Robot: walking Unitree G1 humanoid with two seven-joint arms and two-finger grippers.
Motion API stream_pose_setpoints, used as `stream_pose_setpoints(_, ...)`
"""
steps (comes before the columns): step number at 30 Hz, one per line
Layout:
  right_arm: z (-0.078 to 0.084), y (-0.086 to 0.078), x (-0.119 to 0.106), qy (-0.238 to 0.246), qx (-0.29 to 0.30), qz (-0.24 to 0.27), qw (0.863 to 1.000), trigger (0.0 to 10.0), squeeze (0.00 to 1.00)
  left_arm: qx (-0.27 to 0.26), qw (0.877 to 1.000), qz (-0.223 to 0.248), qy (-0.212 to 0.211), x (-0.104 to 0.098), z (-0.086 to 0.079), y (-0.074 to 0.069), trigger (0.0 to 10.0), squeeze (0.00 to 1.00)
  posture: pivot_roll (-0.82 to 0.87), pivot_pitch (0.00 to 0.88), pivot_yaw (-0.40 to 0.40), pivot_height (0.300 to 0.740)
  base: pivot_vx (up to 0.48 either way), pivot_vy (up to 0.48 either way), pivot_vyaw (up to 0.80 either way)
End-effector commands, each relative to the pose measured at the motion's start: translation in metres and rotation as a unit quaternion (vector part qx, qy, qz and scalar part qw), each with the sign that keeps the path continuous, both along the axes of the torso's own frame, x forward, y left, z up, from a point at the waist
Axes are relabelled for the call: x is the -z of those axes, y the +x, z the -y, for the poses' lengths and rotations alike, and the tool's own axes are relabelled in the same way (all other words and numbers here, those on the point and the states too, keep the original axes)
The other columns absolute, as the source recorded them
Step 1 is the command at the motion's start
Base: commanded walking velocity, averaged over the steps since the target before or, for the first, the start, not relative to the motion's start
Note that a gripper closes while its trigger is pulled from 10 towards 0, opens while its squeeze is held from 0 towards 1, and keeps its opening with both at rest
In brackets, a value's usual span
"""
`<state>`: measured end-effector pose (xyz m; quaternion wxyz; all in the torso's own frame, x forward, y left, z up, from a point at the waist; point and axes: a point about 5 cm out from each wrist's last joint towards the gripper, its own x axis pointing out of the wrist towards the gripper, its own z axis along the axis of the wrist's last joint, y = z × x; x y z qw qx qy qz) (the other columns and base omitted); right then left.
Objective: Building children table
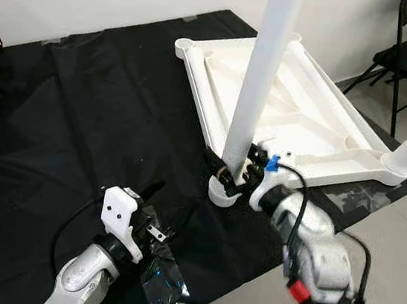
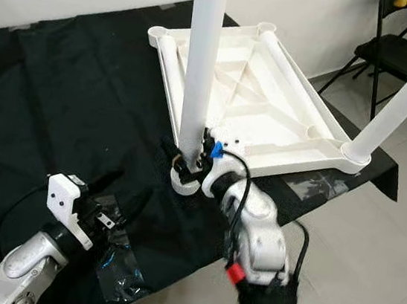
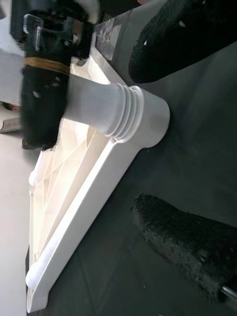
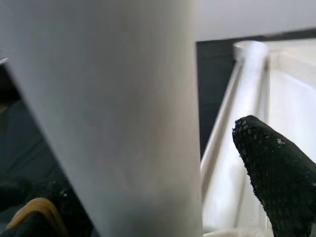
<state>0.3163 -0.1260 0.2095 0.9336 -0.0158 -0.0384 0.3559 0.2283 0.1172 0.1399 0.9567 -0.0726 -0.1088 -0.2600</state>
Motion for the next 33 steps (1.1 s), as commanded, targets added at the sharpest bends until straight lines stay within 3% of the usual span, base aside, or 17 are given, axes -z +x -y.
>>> stream_pose_setpoints(1, -0.001, 0.001, -0.003, -0.005, -0.053, 0.006, 0.999, 10.0, 1.00, 0.000, 1.000, -0.012, 0.008, 0.004, -0.001, -0.004, 10.0, 0.00, 0.06, 0.214, 0.026, 0.740, 0.000, 0.000, 0.00)
stream_pose_setpoints(3, 0.011, 0.021, -0.019, -0.041, -0.103, 0.017, 0.994, 10.0, 1.00, 0.002, 1.000, -0.013, 0.008, 0.003, 0.000, -0.006, 10.0, 0.00, 0.06, 0.225, 0.035, 0.740, 0.000, 0.000, 0.00)
stream_pose_setpoints(4, 0.011, 0.021, -0.019, -0.041, -0.103, 0.017, 0.994, 10.0, 1.00, 0.002, 1.000, -0.013, 0.008, 0.003, 0.000, -0.006, 10.0, 0.00, 0.06, 0.225, 0.035, 0.740, 0.000, 0.000, 0.00)
stream_pose_setpoints(5, 0.012, 0.024, -0.021, -0.047, -0.110, 0.017, 0.993, 10.0, 0.91, 0.002, 1.000, -0.014, 0.008, 0.003, 0.000, -0.007, 10.0, 0.00, 0.06, 0.225, 0.035, 0.740, 0.000, 0.000, 0.00)
stream_pose_setpoints(6, 0.012, 0.024, -0.021, -0.047, -0.110, 0.017, 0.993, 10.0, 0.91, 0.002, 1.000, -0.014, 0.008, 0.003, 0.000, -0.007, 10.0, 0.00, 0.06, 0.225, 0.035, 0.740, 0.000, 0.000, 0.00)
stream_pose_setpoints(7, 0.013, 0.025, -0.025, -0.059, -0.131, 0.019, 0.989, 10.0, 0.49, 0.003, 1.000, -0.015, 0.008, 0.003, 0.000, -0.007, 10.0, 0.00, 0.07, 0.228, 0.037, 0.740, 0.000, 0.000, 0.00)
stream_pose_setpoints(8, 0.012, 0.026, -0.032, -0.069, -0.162, 0.021, 0.984, 10.0, 0.00, 0.003, 1.000, -0.015, 0.009, 0.003, 0.000, -0.008, 10.0, 0.00, 0.08, 0.231, 0.039, 0.740, 0.000, 0.000, 0.00)
stream_pose_setpoints(13, 0.012, 0.027, -0.055, -0.100, -0.251, 0.038, 0.962, 10.0, 0.00, 0.004, 1.000, -0.017, 0.010, 0.002, -0.001, -0.010, 10.0, 0.00, 0.08, 0.239, 0.038, 0.740, 0.000, 0.000, 0.00)
stream_pose_setpoints(17, 0.012, 0.027, -0.058, -0.103, -0.256, 0.045, 0.960, 10.0, 0.00, 0.004, 1.000, -0.017, 0.010, 0.002, -0.001, -0.010, 10.0, 0.00, 0.08, 0.239, 0.038, 0.740, 0.000, 0.000, 0.00)
stream_pose_setpoints(18, 0.014, 0.029, -0.061, -0.104, -0.264, 0.049, 0.958, 7.4, 0.00, 0.003, 1.000, -0.018, 0.010, 0.002, -0.001, -0.010, 10.0, 0.00, 0.08, 0.240, 0.037, 0.740, 0.000, 0.000, 0.00)
stream_pose_setpoints(19, 0.016, 0.029, -0.063, -0.107, -0.274, 0.050, 0.954, 0.0, 0.00, 0.003, 1.000, -0.018, 0.010, 0.002, -0.001, -0.010, 10.0, 0.00, 0.08, 0.237, 0.038, 0.740, 0.000, 0.000, 0.00)
stream_pose_setpoints(25, 0.026, 0.028, -0.059, -0.119, -0.299, 0.040, 0.946, 0.0, 0.00, 0.002, 1.000, -0.020, 0.010, 0.003, -0.001, -0.009, 10.0, 0.00, 0.07, 0.231, 0.036, 0.740, 0.000, 0.000, 0.00)
stream_pose_setpoints(33, 0.036, 0.006, -0.029, -0.112, -0.269, 0.011, 0.956, 0.0, 0.00, 0.002, 1.000, -0.020, 0.008, 0.003, 0.000, -0.008, 10.0, 0.00, 0.06, 0.225, 0.029, 0.740, 0.000, 0.000, 0.00)
